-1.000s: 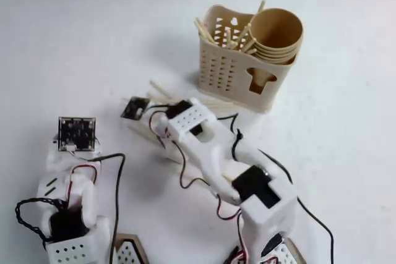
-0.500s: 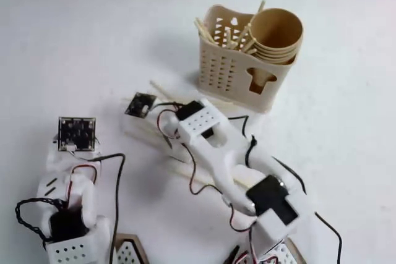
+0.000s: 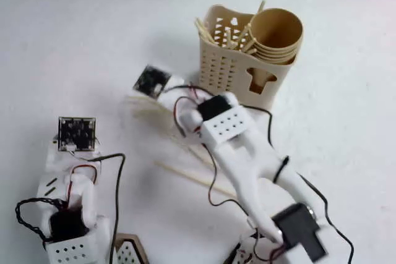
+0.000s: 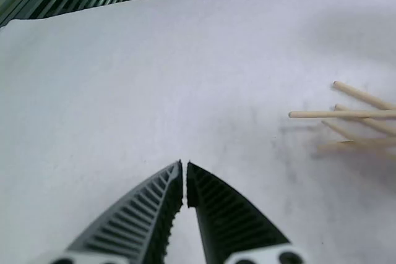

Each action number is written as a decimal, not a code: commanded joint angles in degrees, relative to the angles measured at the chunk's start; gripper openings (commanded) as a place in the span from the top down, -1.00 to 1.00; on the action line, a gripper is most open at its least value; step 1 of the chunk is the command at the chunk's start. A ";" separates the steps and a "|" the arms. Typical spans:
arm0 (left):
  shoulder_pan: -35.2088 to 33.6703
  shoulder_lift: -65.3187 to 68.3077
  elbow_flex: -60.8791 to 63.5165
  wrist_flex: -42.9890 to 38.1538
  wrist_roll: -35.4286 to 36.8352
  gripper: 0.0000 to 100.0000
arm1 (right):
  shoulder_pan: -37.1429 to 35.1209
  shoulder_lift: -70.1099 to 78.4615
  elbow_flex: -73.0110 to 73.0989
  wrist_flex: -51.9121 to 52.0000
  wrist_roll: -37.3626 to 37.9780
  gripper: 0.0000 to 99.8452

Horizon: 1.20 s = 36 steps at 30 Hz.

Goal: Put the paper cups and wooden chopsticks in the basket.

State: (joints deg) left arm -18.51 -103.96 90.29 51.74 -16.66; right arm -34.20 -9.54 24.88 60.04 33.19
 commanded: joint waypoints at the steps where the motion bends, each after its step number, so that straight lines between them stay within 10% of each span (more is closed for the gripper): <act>1: -0.57 -0.48 -0.18 -1.32 0.26 0.92 | 1.45 -7.60 -5.71 1.10 0.00 0.96; 16: -0.57 -0.48 -0.18 -1.32 0.26 0.92 | 4.88 -12.26 -35.78 1.01 -5.98 0.96; 36: -0.57 -0.48 -0.18 -1.14 0.26 0.92 | 14.90 -0.66 -41.05 -28.18 -17.76 0.96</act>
State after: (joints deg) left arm -18.51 -103.96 90.29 51.74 -16.66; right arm -21.89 -13.67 -14.59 35.69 18.68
